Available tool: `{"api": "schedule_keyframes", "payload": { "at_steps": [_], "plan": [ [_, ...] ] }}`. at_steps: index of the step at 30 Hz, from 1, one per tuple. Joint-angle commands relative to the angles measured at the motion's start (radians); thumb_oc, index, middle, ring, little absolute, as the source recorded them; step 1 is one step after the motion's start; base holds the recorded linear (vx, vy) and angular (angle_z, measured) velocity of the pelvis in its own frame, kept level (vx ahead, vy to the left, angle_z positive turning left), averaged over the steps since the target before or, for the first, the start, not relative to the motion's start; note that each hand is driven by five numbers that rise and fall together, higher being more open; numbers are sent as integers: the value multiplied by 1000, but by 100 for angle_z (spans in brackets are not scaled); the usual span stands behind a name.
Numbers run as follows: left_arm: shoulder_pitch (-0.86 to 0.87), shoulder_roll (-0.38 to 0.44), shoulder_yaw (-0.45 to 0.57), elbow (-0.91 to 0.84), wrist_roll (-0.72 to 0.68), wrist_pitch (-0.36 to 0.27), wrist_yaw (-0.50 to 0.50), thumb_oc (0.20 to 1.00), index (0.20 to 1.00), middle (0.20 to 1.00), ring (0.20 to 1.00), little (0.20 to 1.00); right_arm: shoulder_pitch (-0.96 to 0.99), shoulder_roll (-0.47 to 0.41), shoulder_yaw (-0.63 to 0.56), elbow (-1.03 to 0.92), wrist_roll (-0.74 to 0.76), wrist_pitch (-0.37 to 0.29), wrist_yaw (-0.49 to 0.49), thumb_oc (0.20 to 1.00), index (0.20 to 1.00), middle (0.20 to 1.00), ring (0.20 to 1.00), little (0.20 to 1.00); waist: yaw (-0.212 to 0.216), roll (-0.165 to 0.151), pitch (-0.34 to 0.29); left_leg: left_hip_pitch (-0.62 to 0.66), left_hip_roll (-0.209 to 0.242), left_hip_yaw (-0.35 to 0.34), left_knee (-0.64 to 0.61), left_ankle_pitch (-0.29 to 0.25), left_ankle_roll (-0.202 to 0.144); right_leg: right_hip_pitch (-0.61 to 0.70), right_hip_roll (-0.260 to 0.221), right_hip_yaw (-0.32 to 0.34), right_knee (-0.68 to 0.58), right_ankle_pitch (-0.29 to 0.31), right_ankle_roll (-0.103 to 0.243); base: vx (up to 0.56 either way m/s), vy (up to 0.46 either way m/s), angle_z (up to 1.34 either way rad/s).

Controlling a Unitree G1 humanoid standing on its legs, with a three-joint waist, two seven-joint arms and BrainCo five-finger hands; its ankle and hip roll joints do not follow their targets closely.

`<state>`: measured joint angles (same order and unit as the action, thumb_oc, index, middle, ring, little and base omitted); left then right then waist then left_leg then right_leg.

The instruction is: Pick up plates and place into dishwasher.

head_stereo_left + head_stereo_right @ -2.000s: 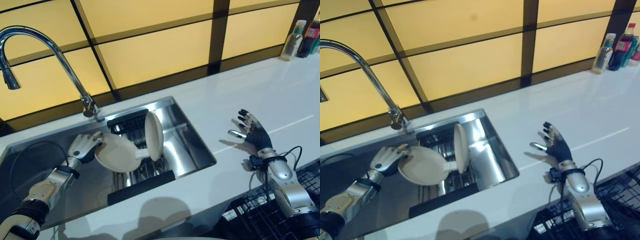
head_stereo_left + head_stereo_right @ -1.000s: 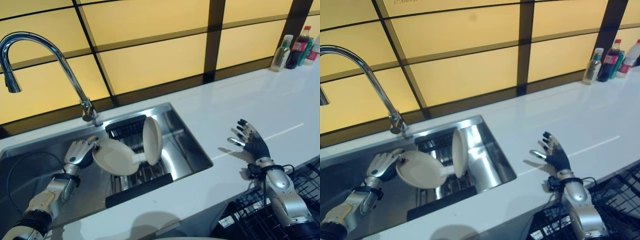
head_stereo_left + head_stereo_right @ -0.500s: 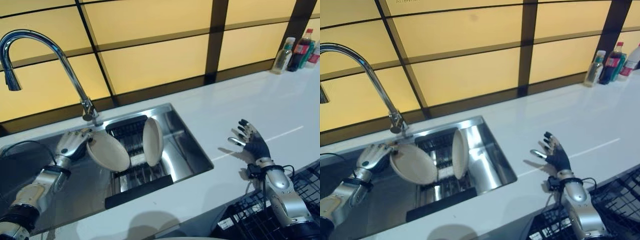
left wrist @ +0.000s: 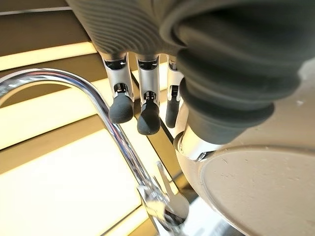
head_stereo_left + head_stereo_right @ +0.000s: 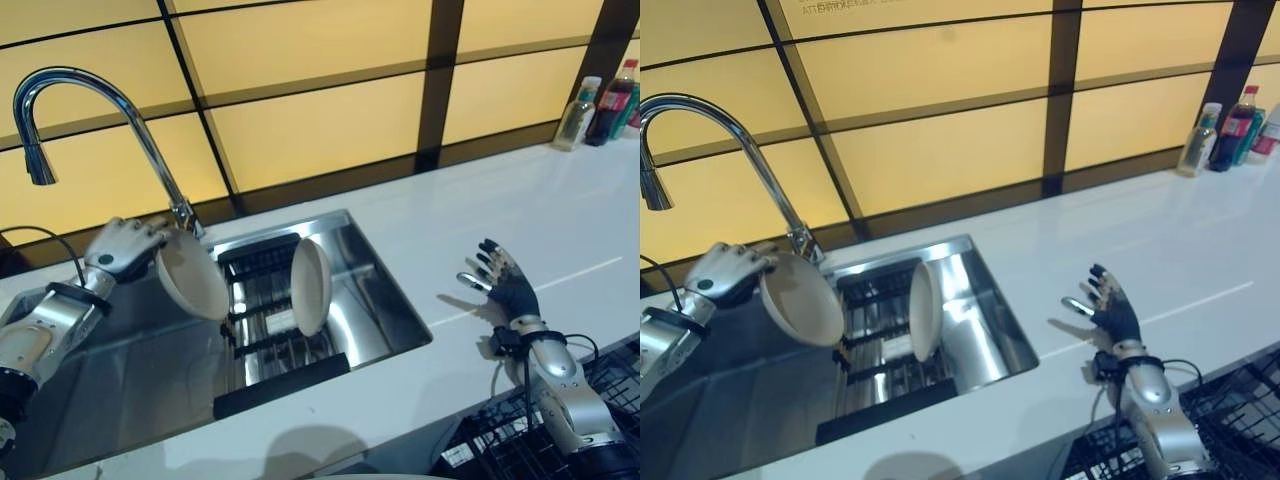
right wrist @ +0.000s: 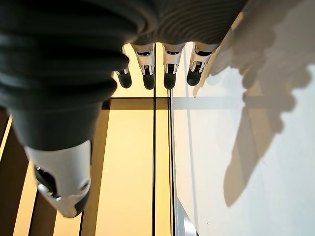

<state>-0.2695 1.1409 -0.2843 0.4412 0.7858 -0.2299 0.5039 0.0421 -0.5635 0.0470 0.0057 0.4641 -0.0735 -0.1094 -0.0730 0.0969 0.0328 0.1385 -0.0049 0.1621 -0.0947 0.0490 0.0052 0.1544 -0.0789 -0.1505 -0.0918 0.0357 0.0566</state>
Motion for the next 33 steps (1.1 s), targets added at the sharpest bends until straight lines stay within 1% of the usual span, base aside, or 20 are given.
{"api": "schedule_keyframes", "payload": {
  "at_steps": [1, 3, 5, 6, 8, 10, 13, 14, 16, 17, 19, 23, 33],
  "plan": [
    [-97, 20, 83, -31, -243, 11, 4, 200, 200, 200, 200, 200, -97, -19, 6, -24, 17, -83, -13, 1000, 1000, 1000, 1000, 1000, 26, -14, -21, 9, -10, 36, 12, -110, -21, -58, -31, -42, 18, -38, 76, -35, -40, 0],
    [-74, -47, 144, -54, -338, -7, -21, 200, 200, 200, 200, 200, -102, -5, 1, -36, 1, -86, -16, 1000, 1000, 1000, 1000, 1000, 33, -21, -24, 9, -9, 31, 11, -110, -22, -56, -26, -41, 16, -40, 72, -34, -41, 1],
    [-52, -91, 186, -75, -371, -15, -43, 200, 200, 200, 200, 200, -107, 4, 0, -43, -10, -86, -16, 1000, 1000, 1000, 1000, 1000, 35, -24, -27, 9, -8, 28, 10, -110, -22, -55, -24, -41, 13, -40, 70, -27, -37, 1],
    [-36, -144, 216, -93, -396, -20, -75, 200, 200, 200, 200, 200, -111, 17, -4, -49, -25, -87, -14, 1000, 1000, 1000, 1000, 1000, 40, -29, -30, 8, -7, 24, 9, -110, -23, -55, -21, -41, 11, -41, 68, -32, -47, 2],
    [-17, -215, 246, -126, -444, -27, -145, 200, 200, 200, 200, 200, -124, 26, -6, -66, -43, -85, -11, 1000, 1000, 1000, 1000, 1000, 47, -37, -35, 9, -4, 21, 8, -111, -24, -53, -17, -43, 9, -43, 66, -35, -49, 0],
    [-10, -256, 251, -149, -495, -32, -217, 200, 200, 200, 200, 200, -137, 28, -4, -76, -51, -85, -7, 1000, 1000, 1000, 1000, 1000, 53, -42, -37, 9, -3, 16, 7, -112, -23, -52, -14, -44, 7, -44, 66, -35, -39, 2],
    [-9, -312, 248, -185, -629, -31, -349, 200, 200, 200, 200, 200, -172, 26, 3, -87, -65, -84, 2, 1000, 1000, 1000, 1000, 1000, 61, -49, -40, 10, -1, 10, 7, -113, -23, -50, -10, -46, 5, -45, 63, -45, -27, 0],
    [-11, -332, 252, -208, -707, -18, -400, 200, 200, 200, 200, 200, -187, 24, 6, -91, -70, -86, 8, 1000, 1000, 1000, 1000, 1000, 65, -51, -40, 10, 0, 8, 7, -114, -23, -50, -9, -47, 5, -46, 62, -50, -18, 0],
    [-14, -366, 252, -241, -779, -4, -450, 200, 200, 200, 200, 200, -210, 25, 18, -100, -84, -86, 9, 1000, 1000, 1000, 1000, 1000, 71, -53, -41, 11, 1, 5, 7, -114, -23, -49, -8, -50, 5, -46, 62, -45, -13, 0],
    [-16, -392, 255, -261, -860, 2, -499, 200, 200, 200, 200, 200, -226, 27, 23, -107, -95, -86, 17, 1000, 1000, 1000, 1000, 1000, 75, -56, -42, 11, 1, 2, 7, -115, -22, -49, -7, -51, 5, -46, 61, -37, -8, 1],
    [-16, -434, 256, -298, -896, 23, -543, 200, 200, 200, 200, 200, -255, 33, 37, -112, -123, -83, 24, 1000, 1000, 1000, 1000, 1000, 83, -58, -43, 12, 2, -2, 7, -115, -22, -47, -6, -53, 5, -46, 59, -39, -6, 0],
    [-27, -462, 251, -327, -941, 43, -589, 200, 200, 200, 200, 200, -306, 22, 57, -123, -148, -76, 40, 1000, 1000, 1000, 1000, 1000, 92, -65, -46, 11, 2, -9, 7, -115, -23, -45, -4, -52, 5, -48, 57, -39, -3, -1],
    [-32, -462, 258, -307, -1023, 70, -637, 200, 200, 200, 200, 200, -363, -18, 64, -132, -154, -49, 86, 1000, 1000, 1000, 1000, 1000, 104, -72, -54, 6, -2, -22, 7, -115, -22, -43, -3, -52, 5, -52, 51, -40, 10, 2]
  ]
}}
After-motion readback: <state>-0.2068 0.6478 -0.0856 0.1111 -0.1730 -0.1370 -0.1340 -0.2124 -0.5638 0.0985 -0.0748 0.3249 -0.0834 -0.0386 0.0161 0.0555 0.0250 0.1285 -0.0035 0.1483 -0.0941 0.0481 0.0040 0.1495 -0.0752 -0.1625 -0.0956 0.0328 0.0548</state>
